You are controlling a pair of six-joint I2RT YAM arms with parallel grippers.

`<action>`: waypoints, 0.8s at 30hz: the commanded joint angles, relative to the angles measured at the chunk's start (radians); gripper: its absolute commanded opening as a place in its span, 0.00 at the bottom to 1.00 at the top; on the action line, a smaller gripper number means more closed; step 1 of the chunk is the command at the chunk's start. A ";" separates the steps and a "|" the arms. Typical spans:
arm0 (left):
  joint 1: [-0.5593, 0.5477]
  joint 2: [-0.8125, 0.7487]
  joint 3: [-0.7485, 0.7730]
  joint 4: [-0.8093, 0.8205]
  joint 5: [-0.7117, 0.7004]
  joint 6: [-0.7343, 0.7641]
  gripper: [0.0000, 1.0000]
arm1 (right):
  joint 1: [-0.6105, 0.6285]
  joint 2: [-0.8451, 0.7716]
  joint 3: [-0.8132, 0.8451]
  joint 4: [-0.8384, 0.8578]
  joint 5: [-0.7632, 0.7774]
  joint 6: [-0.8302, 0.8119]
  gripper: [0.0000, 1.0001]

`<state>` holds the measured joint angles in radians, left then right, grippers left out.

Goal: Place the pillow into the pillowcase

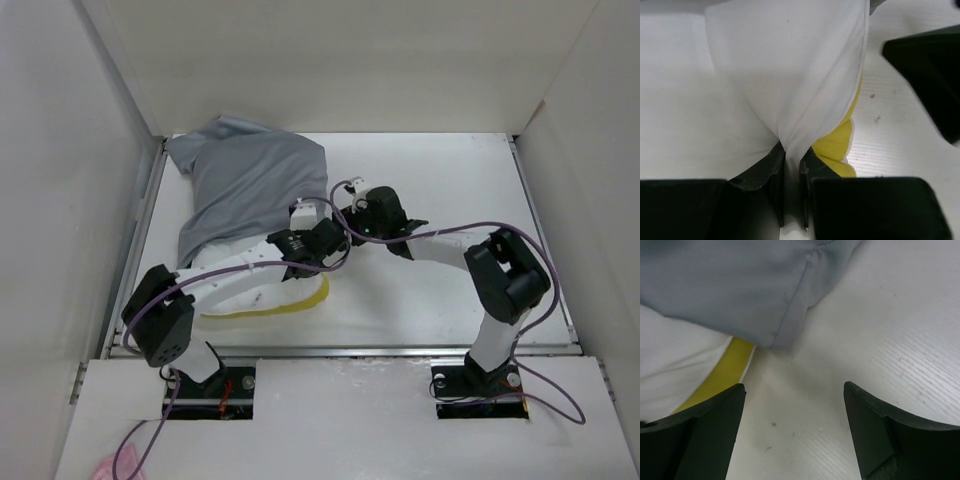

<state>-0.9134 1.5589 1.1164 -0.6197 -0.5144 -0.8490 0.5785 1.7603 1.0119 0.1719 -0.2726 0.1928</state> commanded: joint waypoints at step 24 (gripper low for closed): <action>0.162 0.115 0.290 0.141 -0.148 0.176 0.00 | 0.075 -0.401 -0.268 0.243 -0.025 0.083 0.00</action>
<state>-0.8078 1.5822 1.2747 -0.5713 -0.5171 -0.7036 0.6384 1.5555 0.8207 0.4141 -0.1818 0.2653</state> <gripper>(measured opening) 0.088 0.024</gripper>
